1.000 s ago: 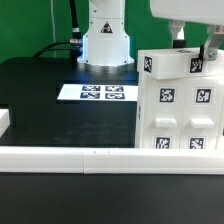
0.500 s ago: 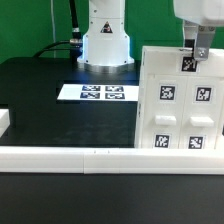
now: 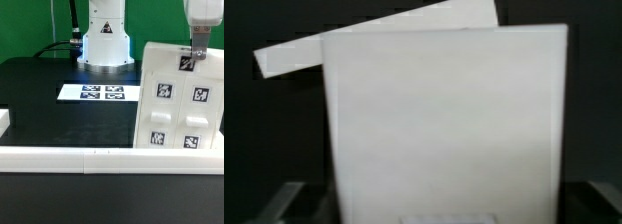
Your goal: Assemble cabinet
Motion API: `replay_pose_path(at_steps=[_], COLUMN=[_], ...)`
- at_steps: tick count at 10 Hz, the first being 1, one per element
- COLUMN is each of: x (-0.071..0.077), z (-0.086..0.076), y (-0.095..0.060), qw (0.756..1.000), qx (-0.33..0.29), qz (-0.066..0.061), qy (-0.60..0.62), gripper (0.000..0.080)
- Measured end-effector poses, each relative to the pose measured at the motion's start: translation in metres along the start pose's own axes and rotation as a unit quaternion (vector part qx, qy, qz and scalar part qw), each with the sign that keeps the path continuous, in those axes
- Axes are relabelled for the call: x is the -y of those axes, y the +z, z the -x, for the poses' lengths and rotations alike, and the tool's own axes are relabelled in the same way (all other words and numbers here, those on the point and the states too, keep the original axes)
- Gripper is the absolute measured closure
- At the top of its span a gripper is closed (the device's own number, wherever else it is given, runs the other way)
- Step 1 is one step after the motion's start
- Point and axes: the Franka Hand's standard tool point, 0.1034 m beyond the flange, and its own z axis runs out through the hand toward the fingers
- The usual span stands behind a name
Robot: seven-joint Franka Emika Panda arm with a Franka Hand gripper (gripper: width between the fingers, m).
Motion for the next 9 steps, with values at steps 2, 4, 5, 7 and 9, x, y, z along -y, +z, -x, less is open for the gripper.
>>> replay_pose_path(at_steps=[2, 4, 5, 7, 9], x=[-0.0009, -0.0017, -0.0020, -0.0027, -0.0032], z=[0.0011, 0.0021, 0.0027, 0.0039, 0.0048], y=[0.0012, 0.0022, 0.0025, 0.0031, 0.0034], qw=[1.000, 1.000, 1.000, 1.000, 1.000], qx=[0.000, -0.001, -0.001, -0.001, -0.001], qz=[0.001, 0.002, 0.002, 0.002, 0.003], qy=[-0.005, -0.010, -0.013, -0.018, -0.022], gripper=[0.0021, 0.0004, 0.0004, 0.0002, 0.0002])
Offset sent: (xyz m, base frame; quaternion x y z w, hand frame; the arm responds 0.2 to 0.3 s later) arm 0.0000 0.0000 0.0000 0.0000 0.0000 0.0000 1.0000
